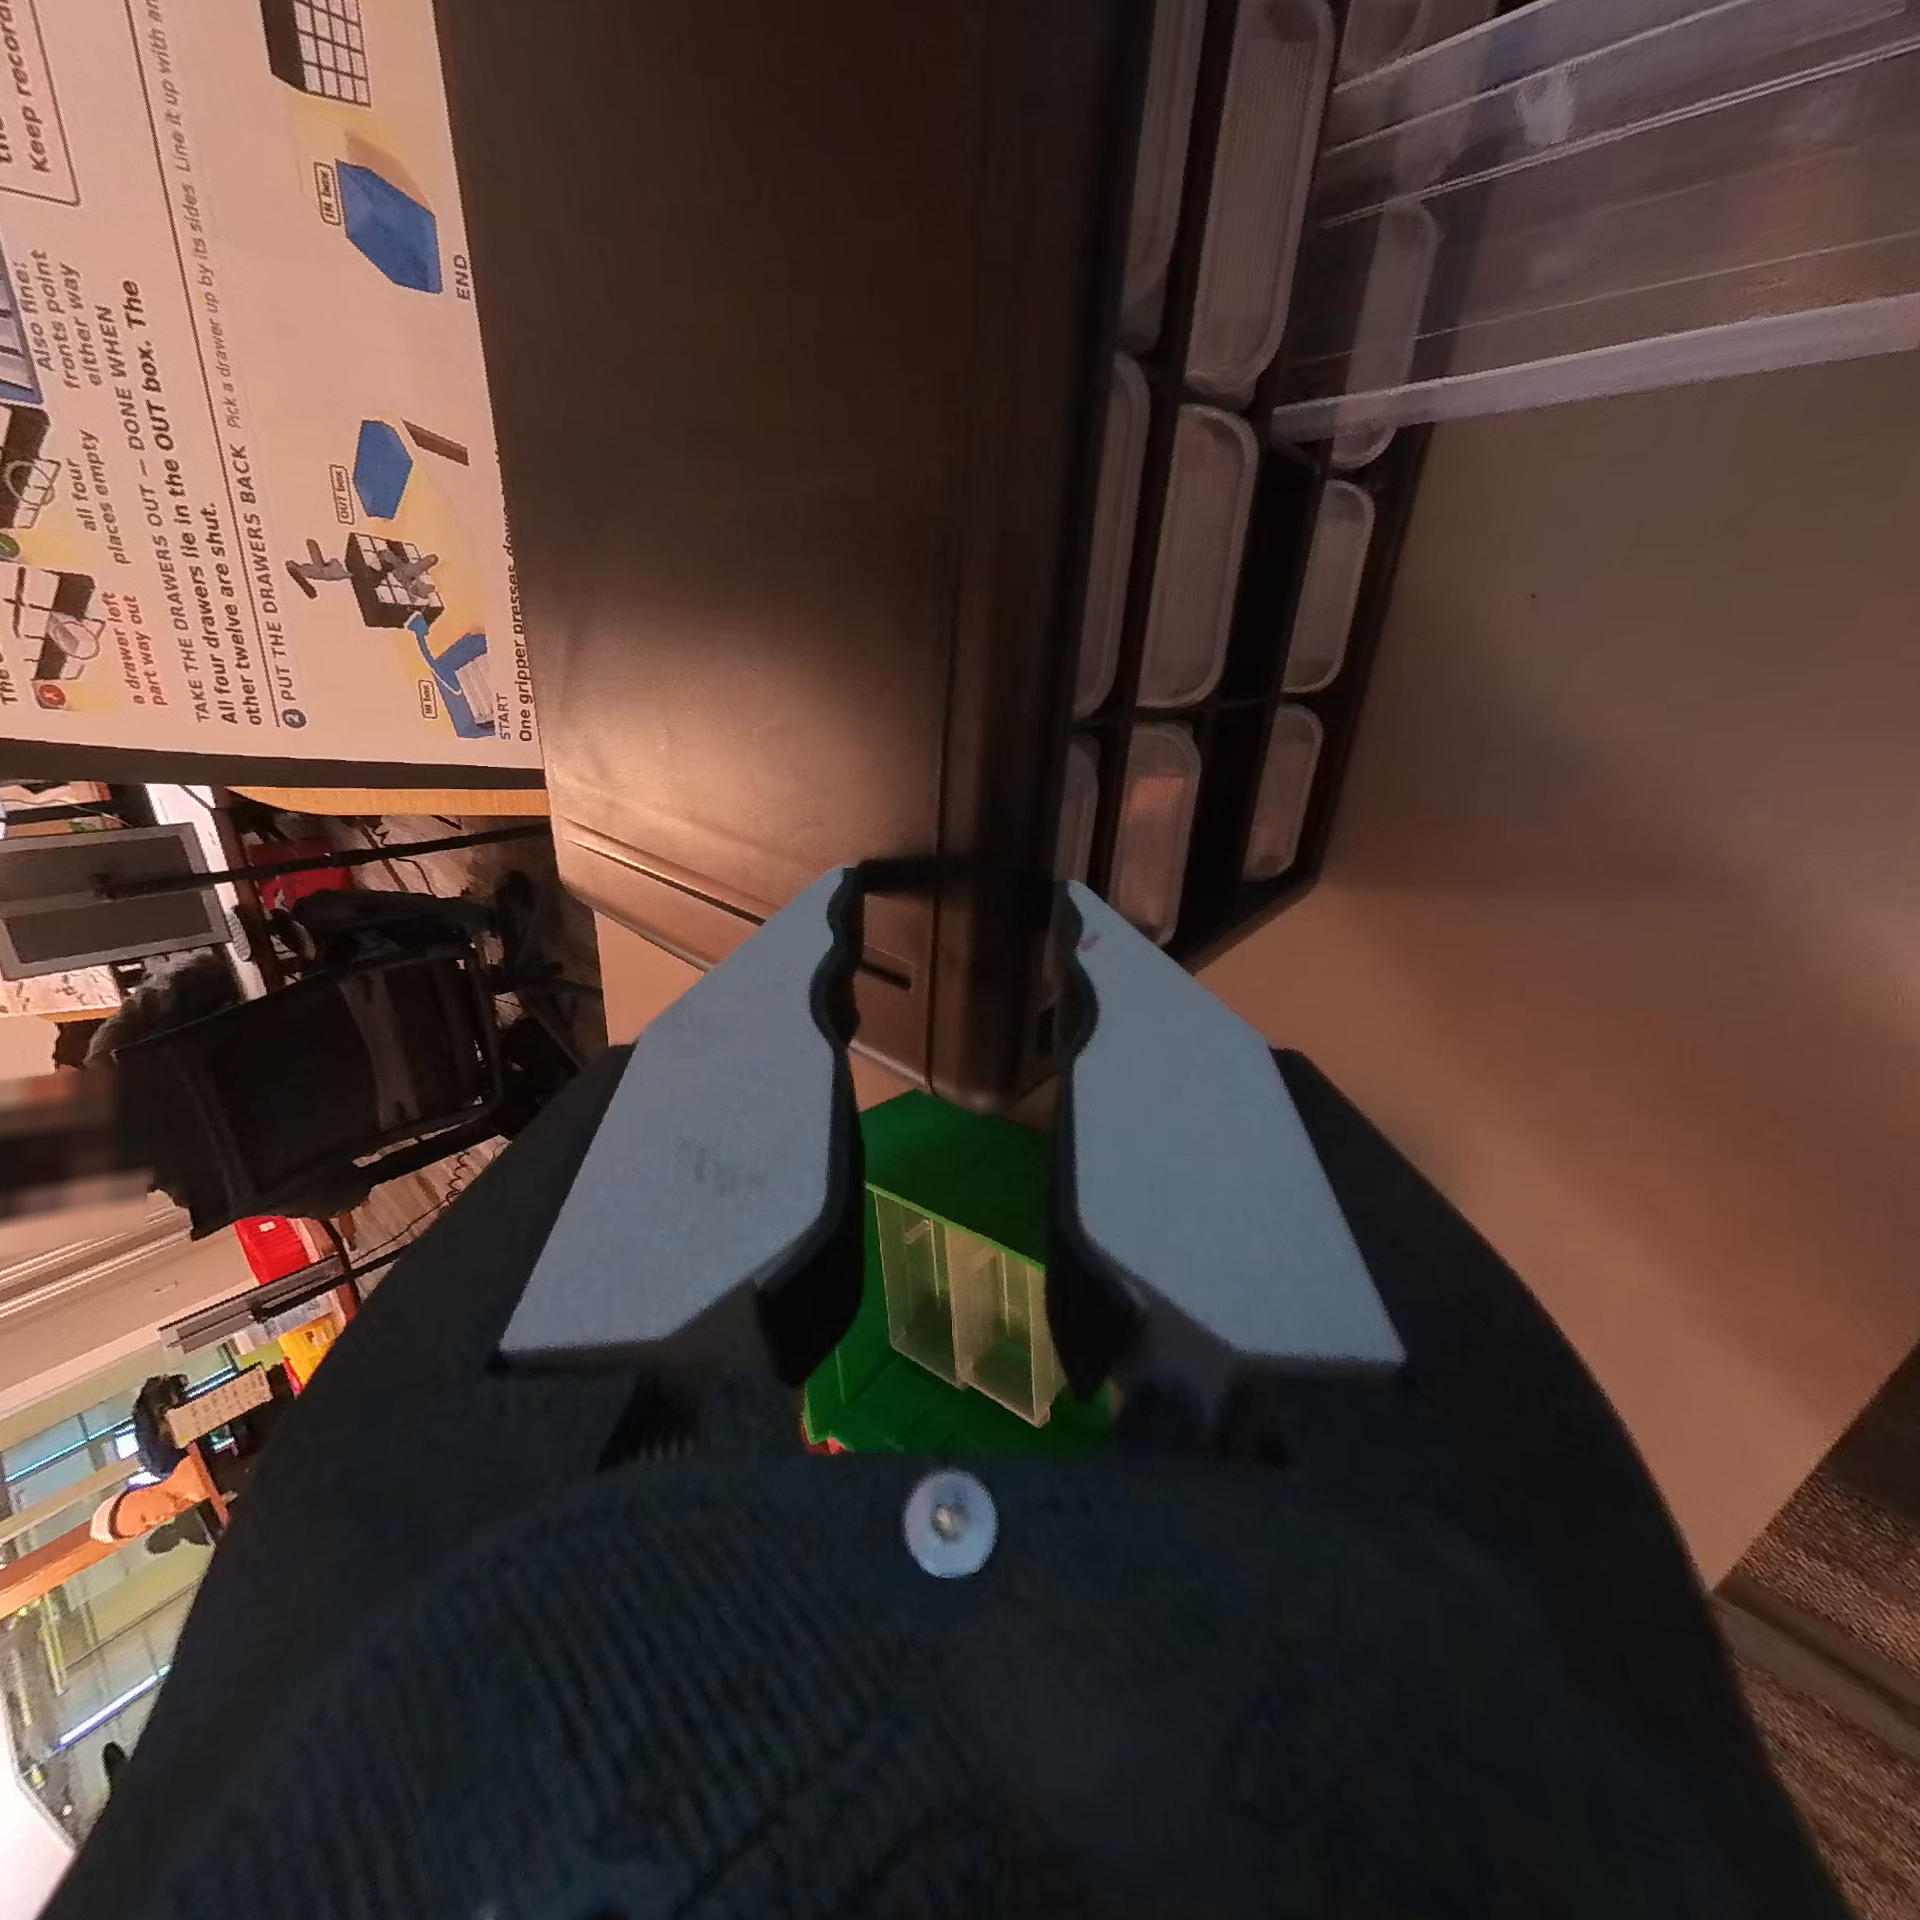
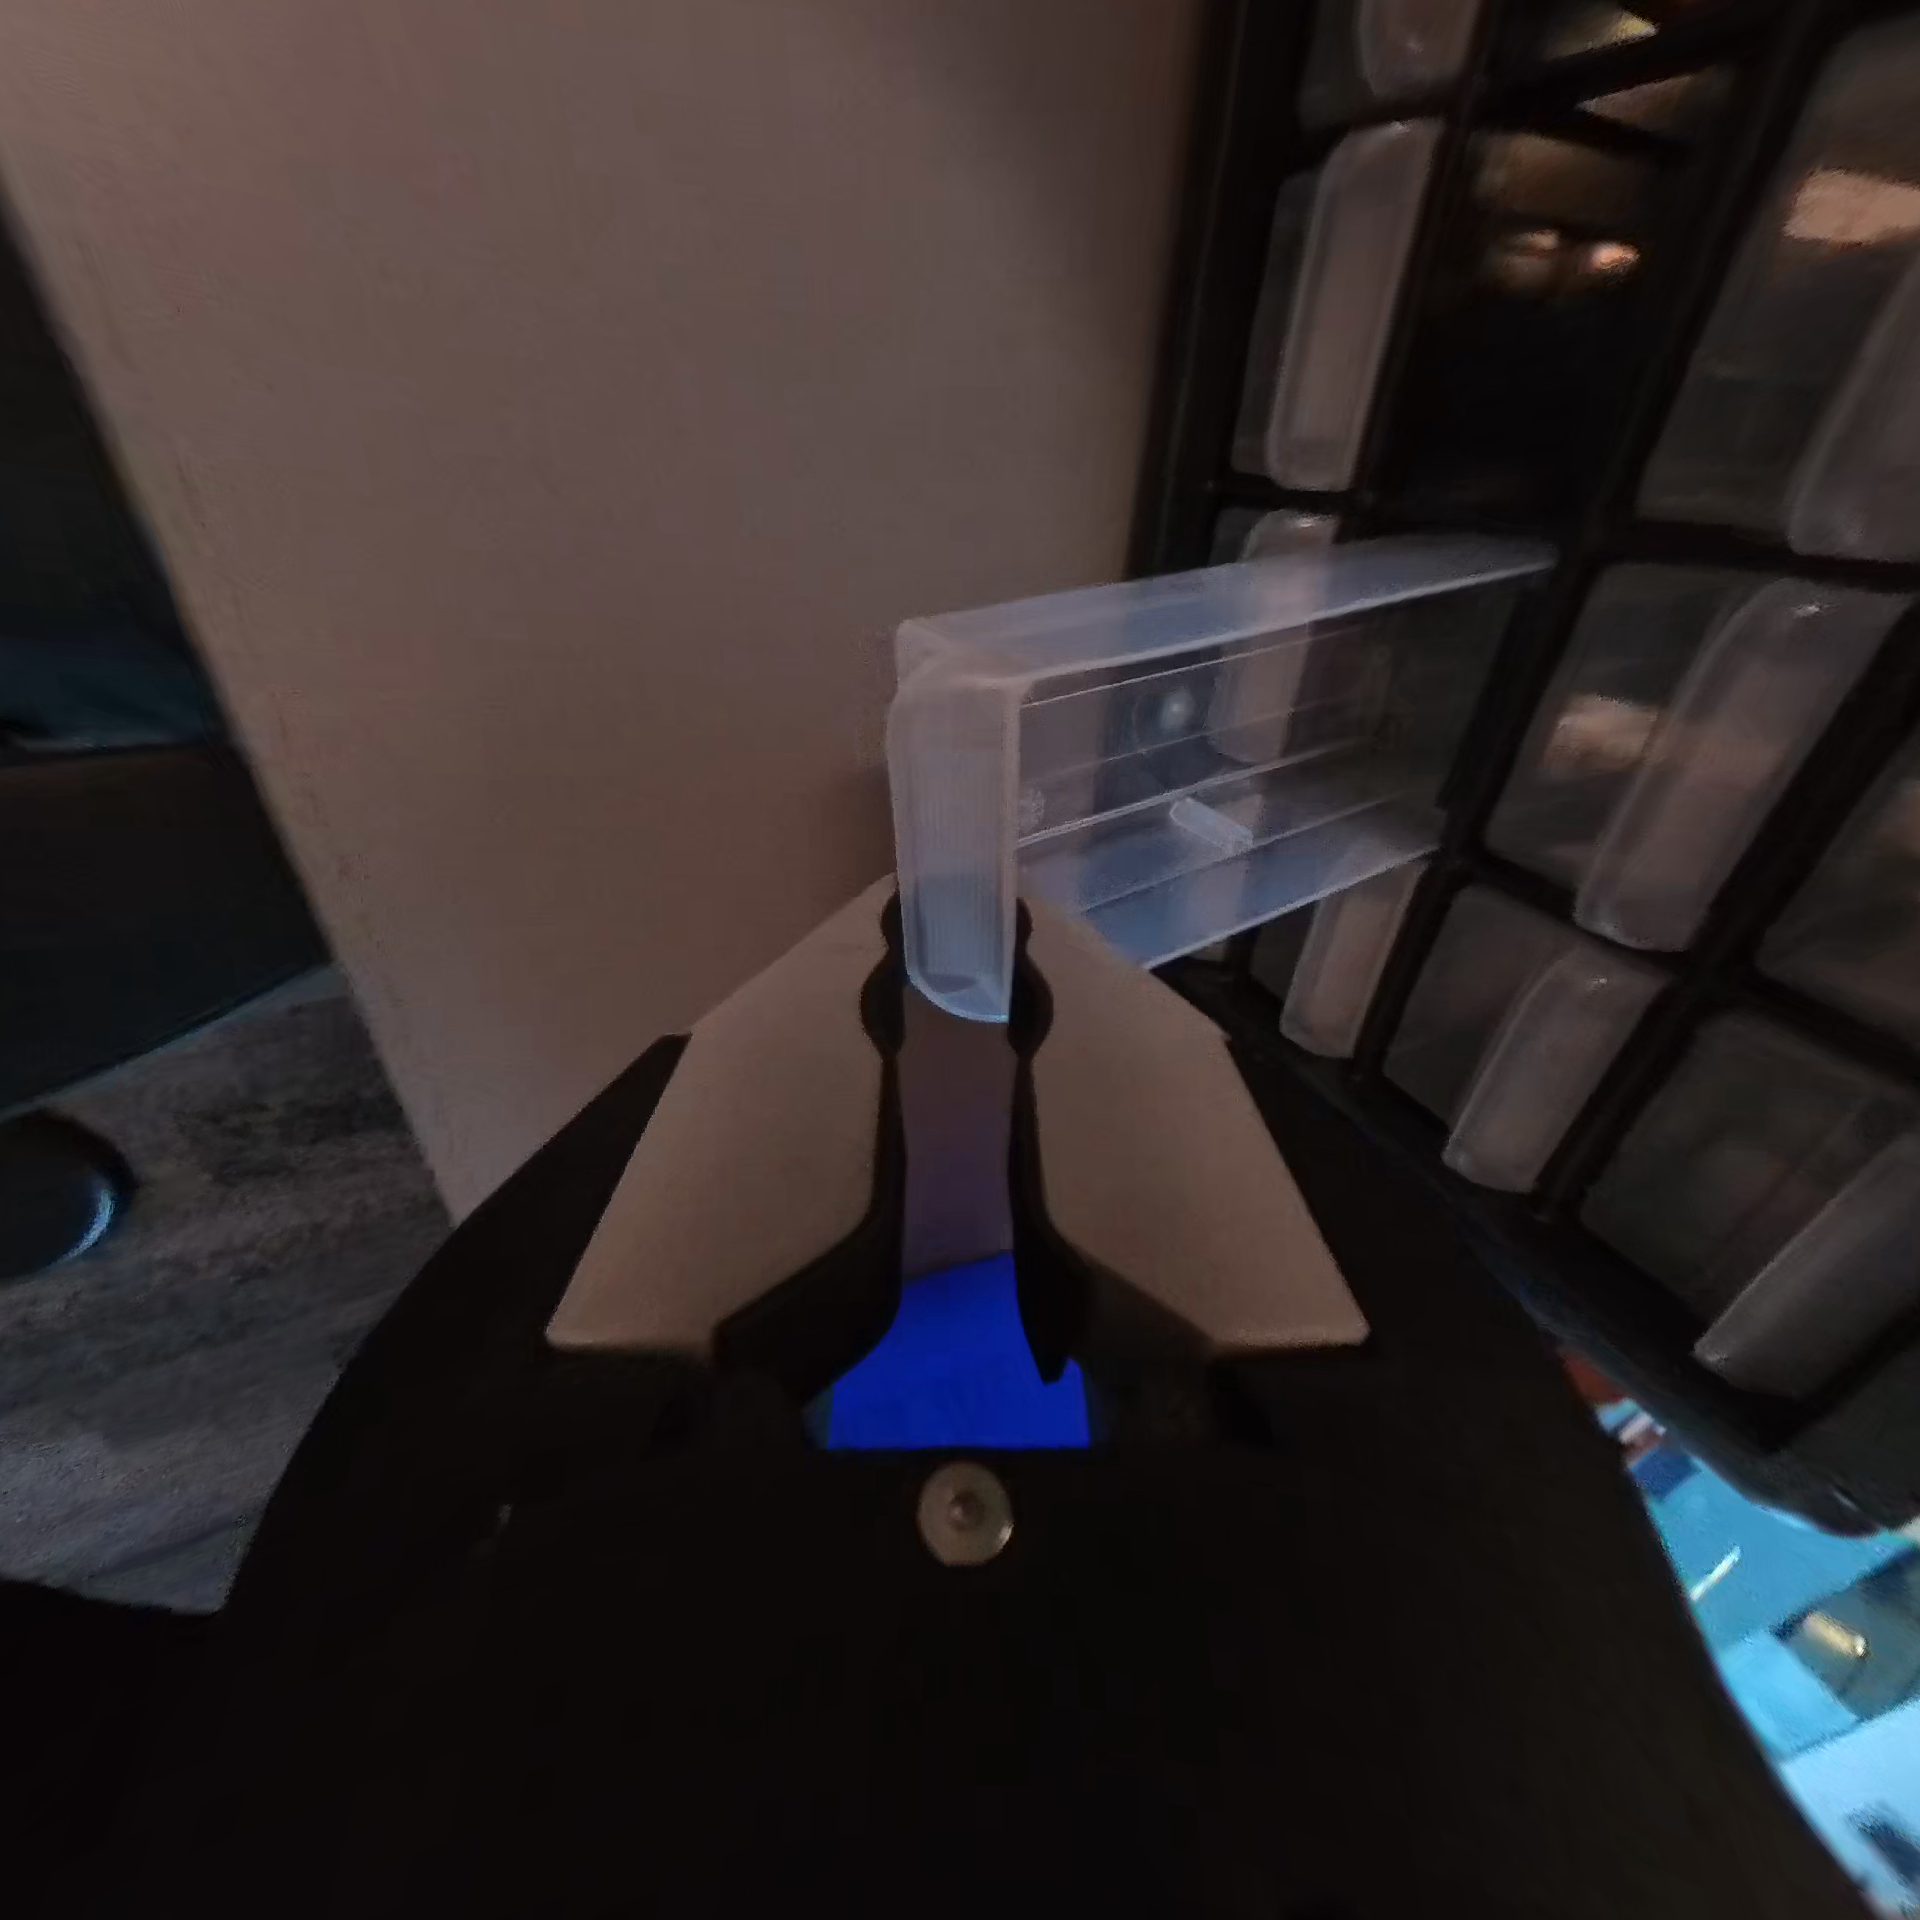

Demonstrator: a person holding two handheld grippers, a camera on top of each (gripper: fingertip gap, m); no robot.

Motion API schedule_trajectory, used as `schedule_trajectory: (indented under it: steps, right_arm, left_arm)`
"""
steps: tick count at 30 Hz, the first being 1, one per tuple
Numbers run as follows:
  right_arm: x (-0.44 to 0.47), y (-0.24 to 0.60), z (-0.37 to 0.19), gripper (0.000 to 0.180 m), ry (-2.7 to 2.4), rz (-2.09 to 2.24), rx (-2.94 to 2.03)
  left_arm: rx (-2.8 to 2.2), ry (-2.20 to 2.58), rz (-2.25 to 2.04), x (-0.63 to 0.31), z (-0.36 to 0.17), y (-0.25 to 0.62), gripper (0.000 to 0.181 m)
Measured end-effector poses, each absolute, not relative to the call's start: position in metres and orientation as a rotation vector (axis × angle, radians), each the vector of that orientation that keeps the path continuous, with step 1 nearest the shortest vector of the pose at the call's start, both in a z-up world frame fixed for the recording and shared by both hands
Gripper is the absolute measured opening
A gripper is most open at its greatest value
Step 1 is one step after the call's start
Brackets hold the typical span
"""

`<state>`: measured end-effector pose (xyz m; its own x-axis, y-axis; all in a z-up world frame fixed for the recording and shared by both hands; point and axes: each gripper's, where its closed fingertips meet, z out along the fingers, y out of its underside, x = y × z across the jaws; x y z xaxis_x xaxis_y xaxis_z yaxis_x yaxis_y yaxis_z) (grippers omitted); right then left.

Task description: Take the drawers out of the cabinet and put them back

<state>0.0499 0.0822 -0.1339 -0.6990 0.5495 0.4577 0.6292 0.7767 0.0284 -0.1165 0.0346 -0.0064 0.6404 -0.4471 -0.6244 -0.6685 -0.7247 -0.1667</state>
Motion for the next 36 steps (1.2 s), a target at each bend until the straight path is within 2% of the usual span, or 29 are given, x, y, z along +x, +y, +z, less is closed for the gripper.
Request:
schedule_trajectory:
  steps: [8, 15, 25, 36]
  right_arm:
    - [0.007, 0.107, -0.137, 0.018, -2.328, -0.172, -0.953]
    - [0.016, 0.098, -0.117, 0.031, -2.215, -0.070, -0.943]
    - [-0.003, 0.111, -0.121, 0.034, -2.004, -0.059, -0.896]
    - [0.024, 0.082, -0.096, 0.032, -1.957, -0.016, -0.755]
  left_arm:
    - [-2.467, 0.866, 0.780, -0.116, -0.006, 0.035, 0.034]
    - [-2.470, 0.883, 0.787, -0.117, -0.006, 0.035, 0.034]
    - [-2.485, 0.881, 0.804, -0.117, -0.006, 0.035, 0.034]
    - [-2.479, 0.874, 0.797, -0.117, -0.006, 0.035, 0.033]
